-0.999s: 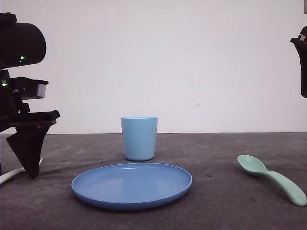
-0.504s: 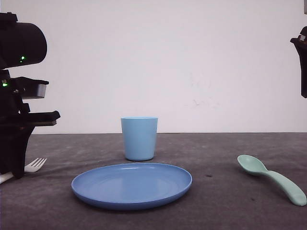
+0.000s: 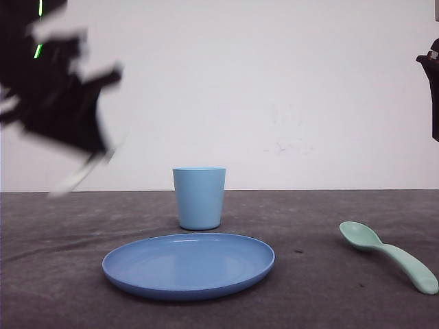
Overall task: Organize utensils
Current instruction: 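Lift the white fork with the left gripper toward the cup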
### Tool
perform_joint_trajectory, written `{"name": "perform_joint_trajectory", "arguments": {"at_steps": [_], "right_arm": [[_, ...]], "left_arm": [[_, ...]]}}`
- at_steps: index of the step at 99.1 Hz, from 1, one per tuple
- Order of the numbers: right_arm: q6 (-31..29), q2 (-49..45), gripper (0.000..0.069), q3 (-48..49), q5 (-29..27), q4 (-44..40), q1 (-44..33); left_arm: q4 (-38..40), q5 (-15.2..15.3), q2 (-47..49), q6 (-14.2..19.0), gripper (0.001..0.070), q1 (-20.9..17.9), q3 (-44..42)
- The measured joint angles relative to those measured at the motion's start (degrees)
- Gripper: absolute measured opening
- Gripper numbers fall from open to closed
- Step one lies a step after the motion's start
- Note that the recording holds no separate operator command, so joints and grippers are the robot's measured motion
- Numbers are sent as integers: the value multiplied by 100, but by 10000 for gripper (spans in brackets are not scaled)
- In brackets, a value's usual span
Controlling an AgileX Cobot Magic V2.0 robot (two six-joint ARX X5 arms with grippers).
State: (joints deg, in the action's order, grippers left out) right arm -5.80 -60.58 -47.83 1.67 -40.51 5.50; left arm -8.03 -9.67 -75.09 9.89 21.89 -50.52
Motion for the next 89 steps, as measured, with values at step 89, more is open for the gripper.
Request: {"name": "perform_joint_trajectory", "arguments": {"at_steps": [89], "right_arm": [[-20,0,680,0,0,-20,0]], "left_arm": [[5335,-525,-2264,-844,37,610,0]]}}
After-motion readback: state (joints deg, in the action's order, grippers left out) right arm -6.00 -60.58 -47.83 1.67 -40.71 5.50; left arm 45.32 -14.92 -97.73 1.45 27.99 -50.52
